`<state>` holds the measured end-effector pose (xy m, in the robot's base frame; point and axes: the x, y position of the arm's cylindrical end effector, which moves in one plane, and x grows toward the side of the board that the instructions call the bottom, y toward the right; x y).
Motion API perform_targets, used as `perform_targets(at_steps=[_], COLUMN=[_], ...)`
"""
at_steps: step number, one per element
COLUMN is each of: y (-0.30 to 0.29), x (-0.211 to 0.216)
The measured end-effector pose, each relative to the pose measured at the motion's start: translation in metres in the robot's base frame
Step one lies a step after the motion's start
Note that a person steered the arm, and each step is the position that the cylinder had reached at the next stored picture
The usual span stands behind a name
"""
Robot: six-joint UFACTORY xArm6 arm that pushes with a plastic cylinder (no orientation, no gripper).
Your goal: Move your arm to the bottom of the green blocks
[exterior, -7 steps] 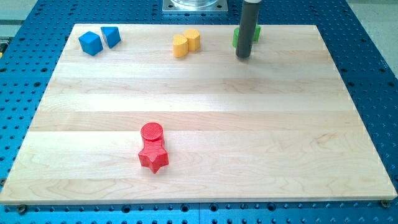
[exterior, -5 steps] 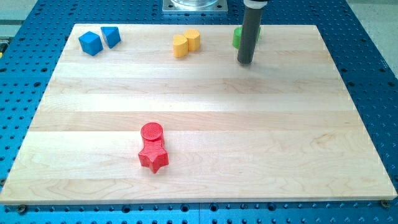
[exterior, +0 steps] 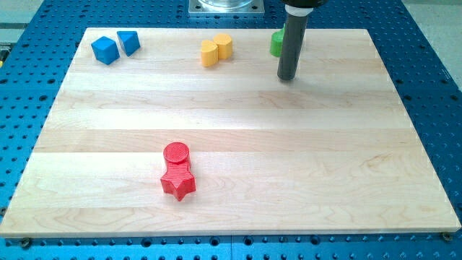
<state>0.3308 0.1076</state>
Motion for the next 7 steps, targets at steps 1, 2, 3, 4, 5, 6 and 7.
perform_targets(at_steps=[1,2,3,4,5,6,7], y=[0.0,0.001,0.002,0.003,0.008,0.015,0.016], x=[0.0,0.004,0.006,0.007,0.008,0.008,0.008])
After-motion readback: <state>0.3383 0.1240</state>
